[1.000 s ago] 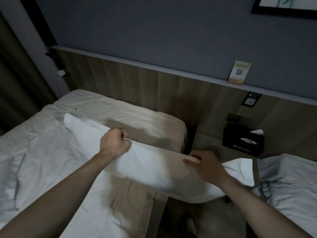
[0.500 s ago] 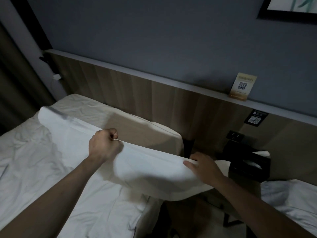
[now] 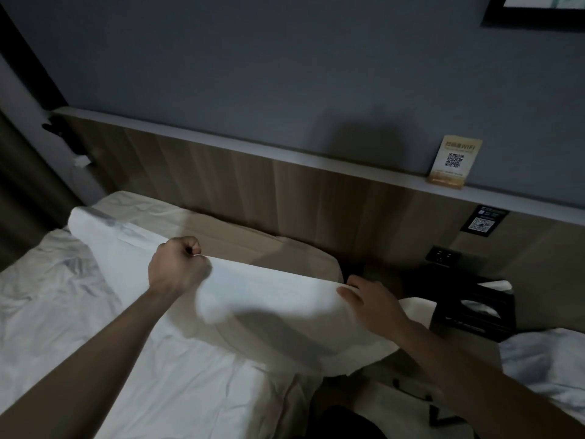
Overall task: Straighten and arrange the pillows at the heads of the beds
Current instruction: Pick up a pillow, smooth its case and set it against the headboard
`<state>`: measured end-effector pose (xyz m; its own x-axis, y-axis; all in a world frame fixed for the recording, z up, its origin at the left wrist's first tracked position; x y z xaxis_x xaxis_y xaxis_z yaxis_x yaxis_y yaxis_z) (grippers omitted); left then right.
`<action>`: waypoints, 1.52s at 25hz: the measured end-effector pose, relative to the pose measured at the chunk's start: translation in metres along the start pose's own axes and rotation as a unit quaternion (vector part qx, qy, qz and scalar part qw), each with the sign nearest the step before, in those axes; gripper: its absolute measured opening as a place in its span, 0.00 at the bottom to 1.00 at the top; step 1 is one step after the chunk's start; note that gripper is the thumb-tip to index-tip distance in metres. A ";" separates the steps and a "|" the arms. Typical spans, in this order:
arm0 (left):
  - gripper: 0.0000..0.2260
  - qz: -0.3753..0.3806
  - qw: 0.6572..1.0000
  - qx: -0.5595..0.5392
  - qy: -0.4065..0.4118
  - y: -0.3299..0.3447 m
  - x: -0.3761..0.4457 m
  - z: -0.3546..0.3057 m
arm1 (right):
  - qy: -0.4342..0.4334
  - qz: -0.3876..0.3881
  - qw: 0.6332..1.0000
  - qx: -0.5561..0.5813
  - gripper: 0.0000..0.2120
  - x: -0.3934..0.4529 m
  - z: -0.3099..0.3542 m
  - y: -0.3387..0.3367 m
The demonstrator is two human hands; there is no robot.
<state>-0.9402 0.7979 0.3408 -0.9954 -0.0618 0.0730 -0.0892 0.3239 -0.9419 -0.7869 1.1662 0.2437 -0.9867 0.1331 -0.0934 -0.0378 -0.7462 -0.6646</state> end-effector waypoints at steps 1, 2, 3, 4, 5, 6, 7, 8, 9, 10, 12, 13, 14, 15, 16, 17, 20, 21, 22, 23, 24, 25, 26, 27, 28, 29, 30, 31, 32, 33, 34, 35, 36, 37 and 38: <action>0.07 0.006 1.000 -0.001 -0.001 0.003 0.007 0.001 | -0.004 -0.009 1.000 0.005 0.14 0.005 0.001 0.000; 0.07 0.011 1.000 -0.002 -0.001 0.006 0.014 0.001 | -0.007 -0.017 1.000 0.010 0.14 0.012 0.002 -0.002; 0.07 0.014 1.000 -0.005 -0.003 0.009 0.021 0.000 | -0.011 -0.023 1.000 0.015 0.13 0.018 0.004 -0.004; 0.06 0.017 1.000 -0.008 -0.006 0.013 0.028 -0.002 | -0.013 -0.031 0.999 0.021 0.13 0.025 0.005 -0.008; 0.06 0.020 1.000 -0.009 -0.007 0.017 0.035 -0.005 | -0.015 -0.037 0.999 0.026 0.13 0.032 0.005 -0.012; 0.06 0.024 1.000 -0.010 -0.010 0.022 0.043 -0.009 | -0.014 -0.040 0.999 0.027 0.14 0.040 0.004 -0.016; 0.05 0.027 0.999 -0.011 -0.013 0.026 0.050 -0.013 | -0.011 -0.041 0.999 0.024 0.14 0.048 0.002 -0.019; 0.05 0.030 0.999 -0.011 -0.017 0.030 0.057 -0.017 | -0.009 -0.041 0.999 0.020 0.15 0.055 0.000 -0.022; 0.05 0.032 0.999 -0.011 -0.021 0.035 0.064 -0.021 | -0.007 -0.043 0.999 0.016 0.15 0.063 -0.003 -0.025; 0.05 0.034 0.999 -0.011 -0.022 0.039 0.072 -0.024 | -0.005 -0.045 0.999 0.012 0.15 0.070 -0.006 -0.027; 0.05 0.038 0.999 -0.009 -0.026 0.051 0.090 -0.033 | 0.006 -0.046 0.999 0.014 0.15 0.090 -0.015 -0.032; 0.05 0.041 0.999 -0.007 -0.028 0.057 0.098 -0.039 | 0.012 -0.046 0.999 0.020 0.15 0.100 -0.020 -0.034; 0.06 0.044 0.999 -0.005 -0.028 0.063 0.108 -0.045 | 0.020 -0.048 0.998 0.025 0.15 0.111 -0.025 -0.037; 0.06 0.047 0.999 0.000 -0.027 0.069 0.117 -0.052 | 0.027 -0.049 0.998 0.028 0.15 0.121 -0.030 -0.039; 0.06 0.051 0.998 0.003 -0.024 0.075 0.128 -0.060 | 0.034 -0.048 0.998 0.030 0.15 0.133 -0.037 -0.041; 0.06 0.056 0.998 0.004 -0.021 0.081 0.138 -0.067 | 0.040 -0.047 0.997 0.034 0.15 0.144 -0.044 -0.044; 0.06 0.072 0.997 0.004 -0.013 0.102 0.170 -0.085 | 0.045 -0.043 0.997 0.052 0.15 0.177 -0.061 -0.052; 0.04 0.076 0.997 0.013 -0.012 0.110 0.182 -0.091 | 0.047 -0.040 0.997 0.056 0.14 0.189 -0.068 -0.055; 0.02 0.078 0.997 0.026 -0.012 0.118 0.195 -0.097 | 0.050 -0.038 0.996 0.061 0.14 0.200 -0.074 -0.057; 0.02 0.083 0.996 0.037 -0.013 0.125 0.206 -0.102 | 0.054 -0.036 0.996 0.063 0.13 0.211 -0.078 -0.059; 0.04 0.091 0.995 0.046 -0.015 0.133 0.216 -0.107 | 0.060 -0.032 0.996 0.066 0.13 0.221 -0.084 -0.060; 0.05 0.100 0.993 0.053 -0.017 0.143 0.225 -0.112 | 0.069 -0.026 0.995 0.071 0.13 0.231 -0.089 -0.060; 0.07 0.108 0.992 0.059 -0.019 0.153 0.233 -0.116 | 0.078 -0.019 0.993 0.083 0.13 0.241 -0.097 -0.058; 0.08 0.116 0.991 0.065 -0.024 0.162 0.238 -0.121 | 0.086 -0.009 0.992 0.093 0.14 0.251 -0.104 -0.054; 0.08 0.123 0.989 0.069 -0.030 0.171 0.243 -0.125 | 0.091 -0.002 0.991 0.097 0.15 0.259 -0.112 -0.051; 0.08 0.127 0.989 0.072 -0.037 0.177 0.246 -0.130 | 0.099 0.001 0.990 0.096 0.15 0.265 -0.119 -0.049; 0.08 0.130 0.988 0.071 -0.042 0.182 0.251 -0.135 | 0.109 -0.002 0.989 0.097 0.15 0.271 -0.125 -0.049; 0.09 0.127 0.988 0.070 -0.044 0.184 0.257 -0.143 | 0.112 -0.008 0.988 0.105 0.16 0.277 -0.128 -0.054; 0.10 0.119 0.989 0.069 -0.044 0.185 0.265 -0.150 | 0.110 -0.015 0.987 0.118 0.16 0.282 -0.129 -0.059; 0.11 0.111 0.991 0.068 -0.042 0.184 0.271 -0.157 | 0.102 -0.021 0.986 0.129 0.15 0.287 -0.127 -0.066; 0.12 0.099 0.992 0.062 -0.036 0.183 0.278 -0.165 | 0.092 -0.031 0.986 0.134 0.14 0.291 -0.124 -0.073; 0.13 0.091 0.994 0.055 -0.027 0.182 0.285 -0.173 | 0.083 -0.044 0.987 0.131 0.14 0.295 -0.122 -0.081; 0.13 0.088 0.995 0.047 -0.019 0.185 0.291 -0.180 | 0.080 -0.060 0.987 0.125 0.14 0.300 -0.124 -0.087; 0.12 0.092 0.995 0.043 -0.015 0.190 0.296 -0.186 | 0.081 -0.073 0.987 0.120 0.13 0.302 -0.128 -0.090; 0.11 0.103 0.994 0.043 -0.004 0.197 0.300 -0.192 | 0.088 -0.080 0.986 0.113 0.13 0.304 -0.134 -0.091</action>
<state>-1.2626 1.0241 0.2399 -0.9920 -0.0104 -0.1256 0.1191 0.2484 -0.9613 -1.0626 1.3621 0.1770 -0.9234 0.3574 -0.1402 -0.2455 -0.8304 -0.5002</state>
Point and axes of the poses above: each hand's wrist, its own x-axis towards the middle knuckle, its own y-axis out of the palm, z = x × y, the point moved 7 cm from there along x, towards the middle knuckle, and after that the axes turned 15 degrees about x, right-handed, at the moved point
